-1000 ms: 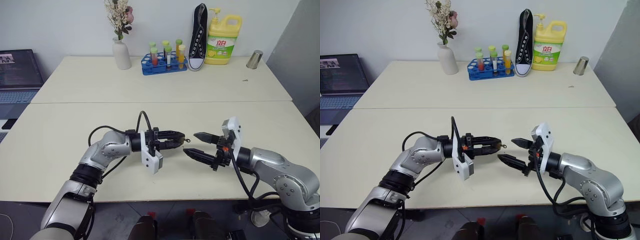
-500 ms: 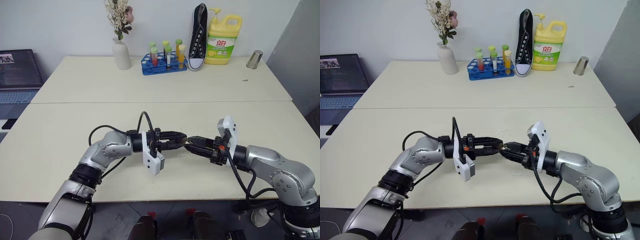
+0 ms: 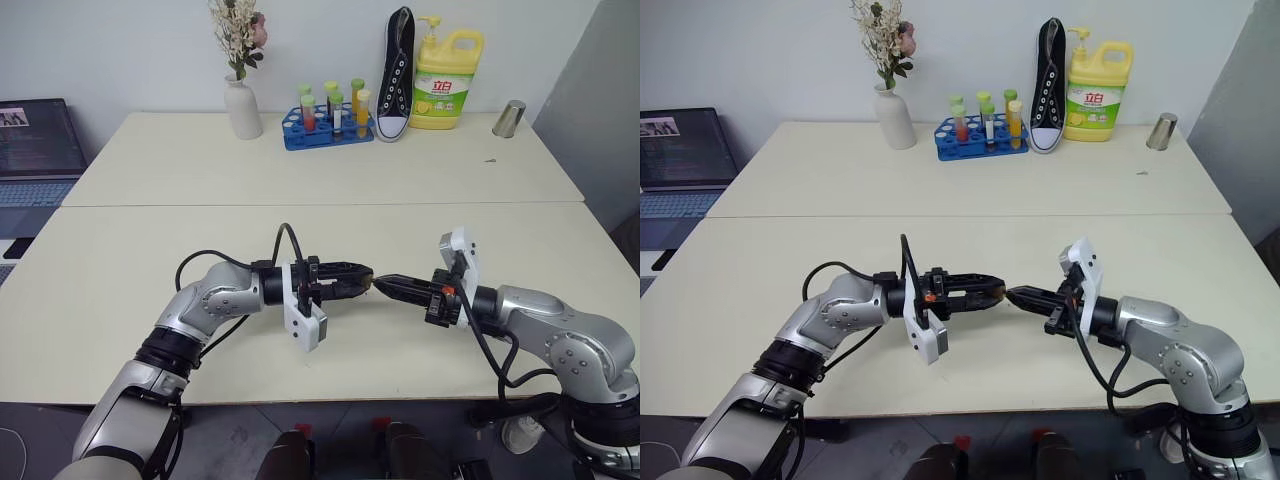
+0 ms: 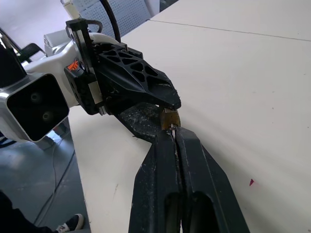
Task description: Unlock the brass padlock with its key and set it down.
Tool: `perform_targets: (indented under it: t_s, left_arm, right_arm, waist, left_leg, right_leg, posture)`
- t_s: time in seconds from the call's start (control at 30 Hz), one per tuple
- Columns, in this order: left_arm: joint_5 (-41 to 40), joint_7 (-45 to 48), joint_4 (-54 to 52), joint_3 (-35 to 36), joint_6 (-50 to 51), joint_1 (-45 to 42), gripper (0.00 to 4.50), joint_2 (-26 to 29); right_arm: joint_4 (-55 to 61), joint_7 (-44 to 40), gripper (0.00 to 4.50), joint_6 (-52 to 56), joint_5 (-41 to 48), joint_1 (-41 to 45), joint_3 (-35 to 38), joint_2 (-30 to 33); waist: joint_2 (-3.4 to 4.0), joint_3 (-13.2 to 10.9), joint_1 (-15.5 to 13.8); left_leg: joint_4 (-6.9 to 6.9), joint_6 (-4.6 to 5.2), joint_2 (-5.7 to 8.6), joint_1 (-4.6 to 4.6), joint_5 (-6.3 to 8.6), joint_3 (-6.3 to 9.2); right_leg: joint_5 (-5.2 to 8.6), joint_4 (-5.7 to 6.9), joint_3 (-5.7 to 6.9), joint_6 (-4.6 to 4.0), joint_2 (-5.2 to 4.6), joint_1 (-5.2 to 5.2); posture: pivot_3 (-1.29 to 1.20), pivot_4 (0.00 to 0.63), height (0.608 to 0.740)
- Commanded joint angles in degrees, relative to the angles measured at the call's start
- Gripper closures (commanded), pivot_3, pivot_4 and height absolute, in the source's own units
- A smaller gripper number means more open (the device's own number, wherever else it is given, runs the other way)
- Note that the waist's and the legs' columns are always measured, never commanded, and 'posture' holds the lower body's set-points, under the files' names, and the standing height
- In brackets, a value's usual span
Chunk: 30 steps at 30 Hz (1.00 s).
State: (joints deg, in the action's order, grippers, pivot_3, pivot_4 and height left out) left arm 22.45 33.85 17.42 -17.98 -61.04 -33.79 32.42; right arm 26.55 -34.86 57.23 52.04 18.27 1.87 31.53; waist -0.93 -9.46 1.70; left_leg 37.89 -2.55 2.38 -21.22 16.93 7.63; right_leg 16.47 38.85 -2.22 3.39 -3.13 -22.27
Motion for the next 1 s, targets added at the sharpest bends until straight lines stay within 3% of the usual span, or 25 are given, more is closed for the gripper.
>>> perform_targets:
  t_s: [0.03,0.33,0.63,0.87,1.0]
  left_arm:
    - [1.3,-2.2,-2.0,-0.1,-1.7,0.3,3.53,0.2]
    - [6.6,-7.7,-2.0,0.6,-5.4,1.2,3.53,0.1]
    - [10.2,-11.9,-1.5,0.3,-6.0,1.8,3.53,1.2]
    - [10.6,-13.3,-1.0,-0.1,-5.3,1.9,3.53,1.8]
    - [10.0,-13.5,-0.6,-0.3,-4.8,1.5,3.53,1.7]
  right_arm:
    - [-1.1,1.5,4.5,6.3,8.9,2.9,3.4,-0.6]
    - [-13.7,14.5,4.5,22.7,27.9,9.7,7.7,-1.8]
    - [-21.6,26.6,4.5,23.6,42.0,13.4,6.2,-1.3]
    - [-18.2,27.2,4.5,21.7,44.9,12.7,4.0,0.0]
    - [-13.3,23.2,3.5,19.5,37.9,11.7,3.0,0.9]
  waist:
    - [0.0,0.0,0.0]
    - [0.01,0.0,0.0]
    - [0.02,0.0,0.0]
    - [0.02,0.0,0.0]
    - [0.03,0.0,0.0]
  left_leg:
    - [-0.01,0.0,0.0,0.0,0.0,0.0]
    - [-0.01,0.01,-0.02,-0.01,0.0,-0.01]
    - [-0.02,0.01,-0.02,-0.02,0.01,-0.02]
    - [-0.02,0.02,-0.04,-0.04,0.01,-0.01]
    - [-0.02,0.02,-0.04,-0.06,0.01,0.0]
  right_leg:
    - [0.0,0.0,-0.01,0.0,0.0,-0.01]
    - [0.0,0.01,-0.01,-0.01,-0.01,-0.01]
    - [0.0,0.02,-0.04,-0.01,-0.01,-0.02]
    - [0.0,0.03,-0.03,-0.01,-0.01,-0.02]
    - [0.0,0.02,-0.02,-0.01,-0.01,-0.04]
  posture:
    - [0.0,0.15,0.74]
    - [0.0,0.15,0.74]
    - [0.0,0.15,0.74]
    - [0.0,0.15,0.74]
    - [0.0,0.15,0.74]
